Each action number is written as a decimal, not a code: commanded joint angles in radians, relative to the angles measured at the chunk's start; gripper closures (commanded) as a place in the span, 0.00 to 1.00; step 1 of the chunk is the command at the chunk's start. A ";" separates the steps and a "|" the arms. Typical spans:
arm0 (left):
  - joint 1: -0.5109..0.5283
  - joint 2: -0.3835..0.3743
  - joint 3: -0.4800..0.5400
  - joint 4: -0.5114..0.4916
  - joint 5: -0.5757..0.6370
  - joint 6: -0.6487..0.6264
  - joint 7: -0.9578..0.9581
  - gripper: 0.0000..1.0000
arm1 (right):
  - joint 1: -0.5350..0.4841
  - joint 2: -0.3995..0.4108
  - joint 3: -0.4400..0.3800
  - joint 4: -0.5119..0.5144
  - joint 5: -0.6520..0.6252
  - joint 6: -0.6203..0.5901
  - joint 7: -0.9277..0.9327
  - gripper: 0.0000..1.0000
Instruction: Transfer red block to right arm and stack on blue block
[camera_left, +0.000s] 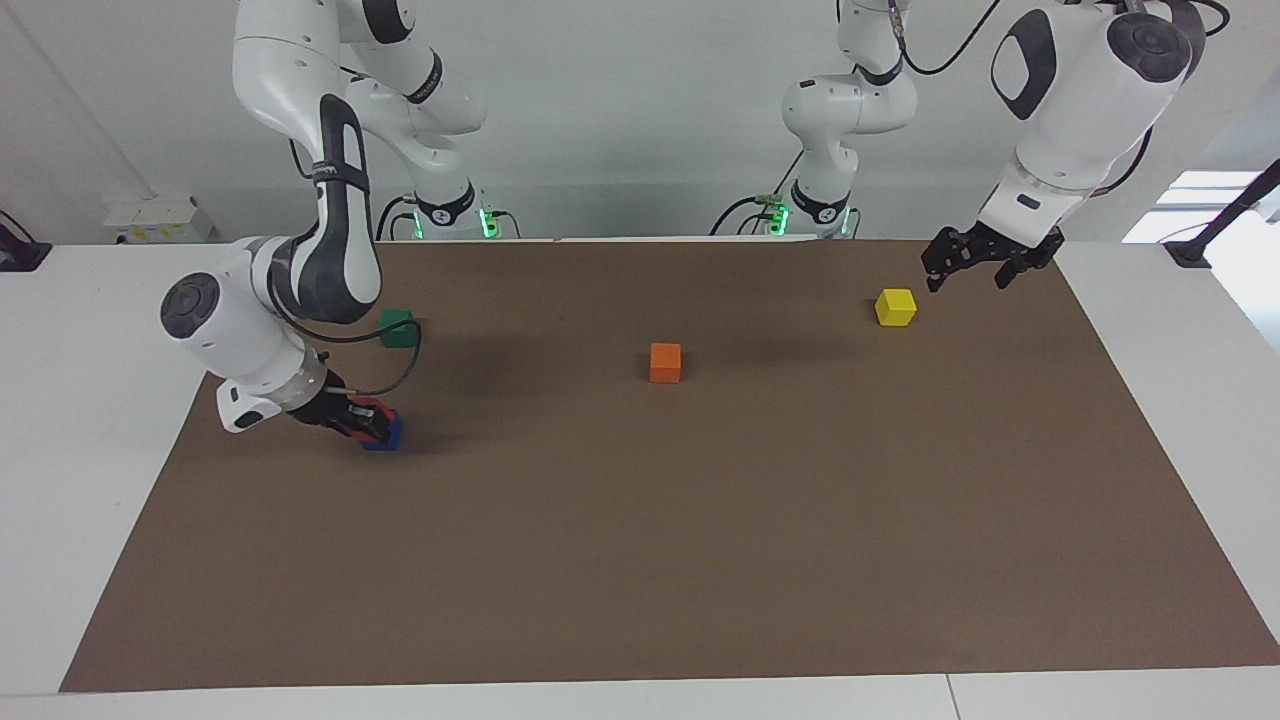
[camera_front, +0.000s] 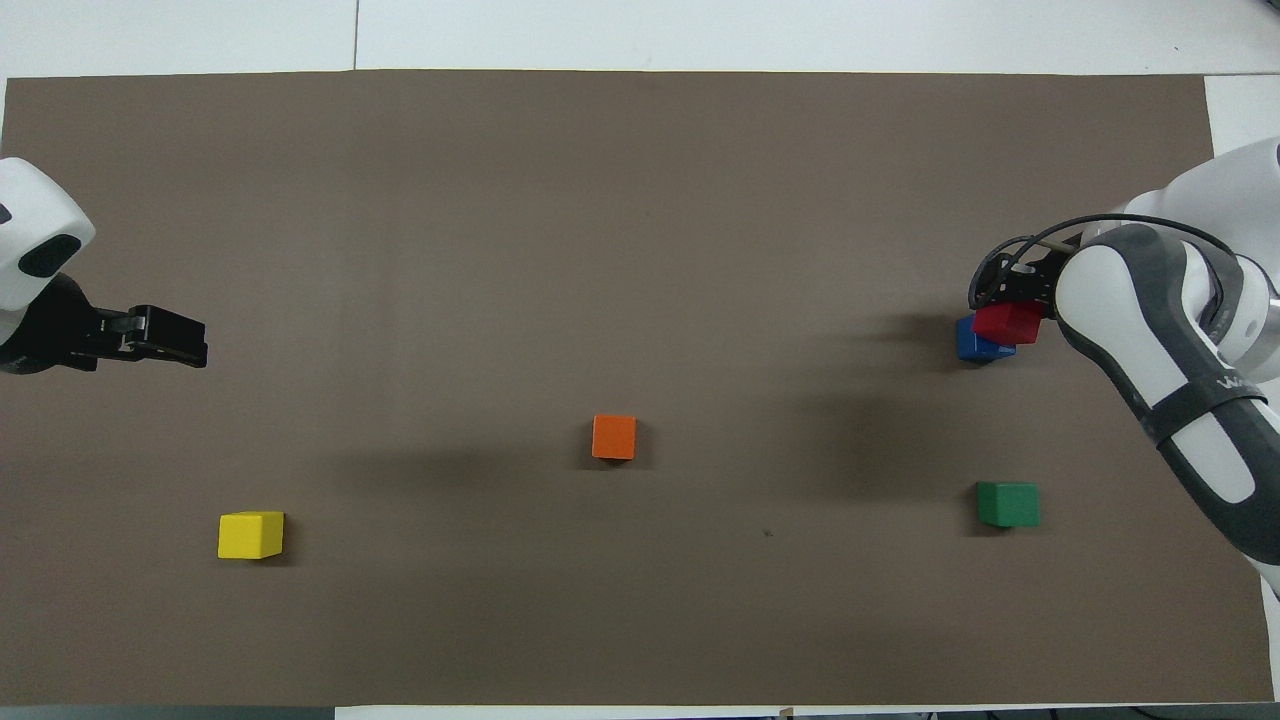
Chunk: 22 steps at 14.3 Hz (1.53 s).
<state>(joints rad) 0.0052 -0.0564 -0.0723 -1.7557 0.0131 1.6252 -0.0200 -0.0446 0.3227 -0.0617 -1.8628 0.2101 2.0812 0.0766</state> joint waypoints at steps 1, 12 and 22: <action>-0.005 -0.008 0.006 -0.002 -0.013 0.012 0.005 0.00 | -0.017 -0.014 0.008 -0.026 0.022 0.016 -0.020 1.00; 0.006 -0.008 0.011 -0.002 -0.013 0.009 0.002 0.00 | -0.003 -0.013 0.008 -0.026 0.022 0.020 -0.015 1.00; 0.006 -0.008 0.009 -0.002 -0.013 0.010 0.002 0.00 | 0.002 -0.013 0.008 -0.053 0.020 0.043 -0.012 1.00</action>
<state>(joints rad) 0.0073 -0.0564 -0.0641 -1.7557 0.0130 1.6269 -0.0201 -0.0439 0.3218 -0.0589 -1.8648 0.2101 2.0833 0.0766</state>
